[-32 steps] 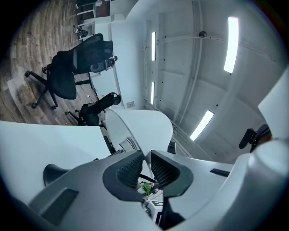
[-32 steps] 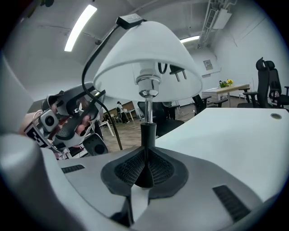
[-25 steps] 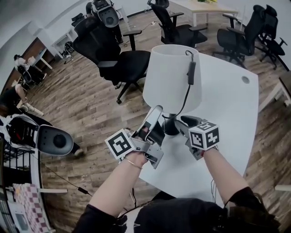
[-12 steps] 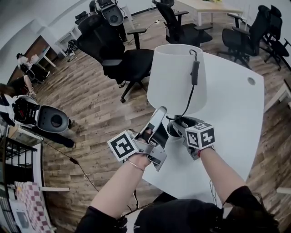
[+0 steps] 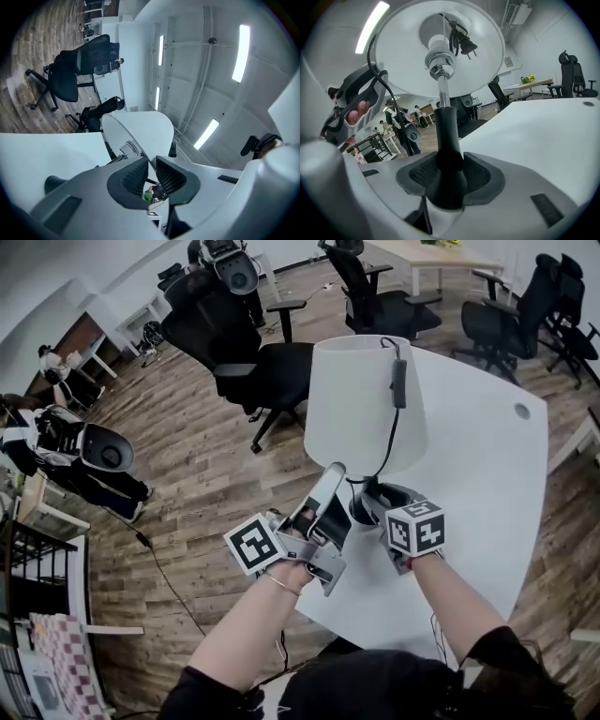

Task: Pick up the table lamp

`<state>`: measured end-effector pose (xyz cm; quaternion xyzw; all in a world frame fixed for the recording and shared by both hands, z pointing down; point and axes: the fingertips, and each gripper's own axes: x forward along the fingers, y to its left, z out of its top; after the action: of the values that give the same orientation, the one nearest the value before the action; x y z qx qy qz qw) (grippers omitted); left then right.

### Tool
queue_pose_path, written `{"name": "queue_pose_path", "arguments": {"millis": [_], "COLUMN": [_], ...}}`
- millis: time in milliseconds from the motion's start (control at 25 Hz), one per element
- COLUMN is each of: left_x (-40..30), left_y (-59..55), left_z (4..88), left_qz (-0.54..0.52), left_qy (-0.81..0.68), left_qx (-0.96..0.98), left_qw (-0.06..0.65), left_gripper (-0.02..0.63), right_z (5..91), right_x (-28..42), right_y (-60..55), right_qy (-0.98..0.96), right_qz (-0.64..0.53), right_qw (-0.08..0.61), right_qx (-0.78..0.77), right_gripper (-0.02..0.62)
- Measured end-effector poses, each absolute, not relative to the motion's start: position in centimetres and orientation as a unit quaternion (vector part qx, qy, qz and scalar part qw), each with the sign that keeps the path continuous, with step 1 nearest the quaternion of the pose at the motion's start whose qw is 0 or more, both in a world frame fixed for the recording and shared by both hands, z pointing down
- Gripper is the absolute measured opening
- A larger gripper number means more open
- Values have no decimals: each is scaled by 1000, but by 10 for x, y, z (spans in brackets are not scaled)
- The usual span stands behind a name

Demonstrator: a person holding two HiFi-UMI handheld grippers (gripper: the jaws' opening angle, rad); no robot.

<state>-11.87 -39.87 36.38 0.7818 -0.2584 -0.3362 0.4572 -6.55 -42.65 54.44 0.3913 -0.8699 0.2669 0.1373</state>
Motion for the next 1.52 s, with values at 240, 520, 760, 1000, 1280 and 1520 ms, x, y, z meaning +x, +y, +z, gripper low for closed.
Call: {"name": "queue_pose_path", "arguments": {"millis": [240,520,760,1000,1280,1520], "left_x": [-117,-115,-121,-126,-125,-121], "left_y": [-394,-385,-376,-362,-322,-269], "left_z": [364,362,350,318,270,226], "left_qz": [-330,-329,-341,-361,-371,-376], "left_qy": [-245,-225,-206,-180,-139,-101], "left_qx": [787,791,797,807,826,843], "left_qw": [459,465,455,432,402,370], "left_gripper": [54,49,44,44,44,43], "right_z": [545,542,527,491,440,397], "right_x": [-66,-64,-67,-64,-59,-57], "right_y": [-426,-423,-417,-405,-374,-321], "right_qy": [-868,-864,-867,-870,-870,-871], "right_qz": [259,249,234,200,162,145], "right_qw": [140,139,133,117,94,63], "right_qx": [400,415,419,435,456,466], "right_gripper": [175,173,172,172,172,172]}}
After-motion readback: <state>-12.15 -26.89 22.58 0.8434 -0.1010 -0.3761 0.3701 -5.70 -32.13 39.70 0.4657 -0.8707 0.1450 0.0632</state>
